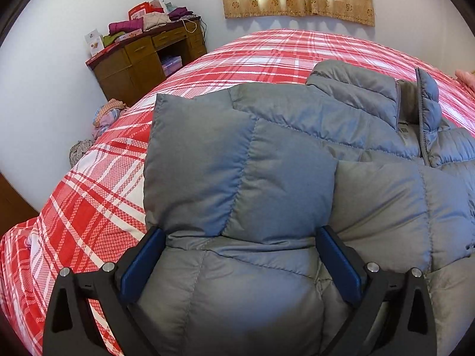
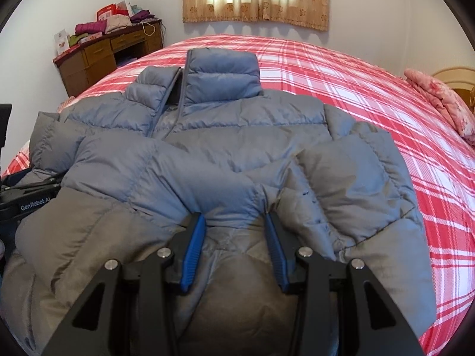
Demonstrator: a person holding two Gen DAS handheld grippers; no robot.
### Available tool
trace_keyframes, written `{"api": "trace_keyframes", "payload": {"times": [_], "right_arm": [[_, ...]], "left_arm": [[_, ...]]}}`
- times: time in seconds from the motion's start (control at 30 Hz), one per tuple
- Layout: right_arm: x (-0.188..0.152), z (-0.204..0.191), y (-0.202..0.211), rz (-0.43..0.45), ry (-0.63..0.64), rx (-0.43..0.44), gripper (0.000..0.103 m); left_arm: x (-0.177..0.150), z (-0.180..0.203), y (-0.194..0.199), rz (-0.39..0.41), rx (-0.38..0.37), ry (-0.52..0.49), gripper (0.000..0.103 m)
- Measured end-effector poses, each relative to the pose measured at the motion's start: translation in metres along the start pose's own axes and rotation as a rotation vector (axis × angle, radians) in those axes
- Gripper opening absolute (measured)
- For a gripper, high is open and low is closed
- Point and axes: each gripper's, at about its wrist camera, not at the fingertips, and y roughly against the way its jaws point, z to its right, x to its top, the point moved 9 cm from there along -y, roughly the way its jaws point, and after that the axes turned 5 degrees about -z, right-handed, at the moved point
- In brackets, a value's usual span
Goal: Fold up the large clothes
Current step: 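Grasp the jacket hem with both grippers and lift it toward the collar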
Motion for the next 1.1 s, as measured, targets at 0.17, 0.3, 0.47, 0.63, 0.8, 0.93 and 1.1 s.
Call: {"api": "trace_keyframes", "payload": {"times": [0.17,0.3,0.47,0.63,0.8,0.93,1.1], "right_arm": [[0.0,-0.001,0.0,-0.005,0.016,-0.028,0.046],[0.004,-0.001,0.009,-0.047,0.02,-0.028,0.045],[0.041,-0.019,0.051,0.072,-0.001,0.014,0.047],[0.046,-0.056,0.025,0.03,0.058,0.08,0.047],[0.02,-0.054,-0.009,-0.003,0.062,0.085,0.046],[0.017,-0.054,-0.009,-0.001,0.075,0.077,0.047],[0.015,-0.053,-0.011,-0.007,0.069,0.083,0.047]], "left_arm": [[0.001,0.0,0.0,0.0,0.002,0.0,0.102],[0.008,-0.005,0.013,-0.045,0.007,-0.01,0.102],[0.055,-0.025,0.057,0.126,-0.039,0.072,0.102],[0.058,-0.022,0.011,0.055,0.044,0.024,0.102],[0.029,-0.022,-0.016,0.012,-0.001,0.071,0.102],[0.025,-0.021,-0.021,-0.004,0.01,0.079,0.102],[0.024,-0.017,-0.023,-0.012,0.003,0.082,0.102]]}}
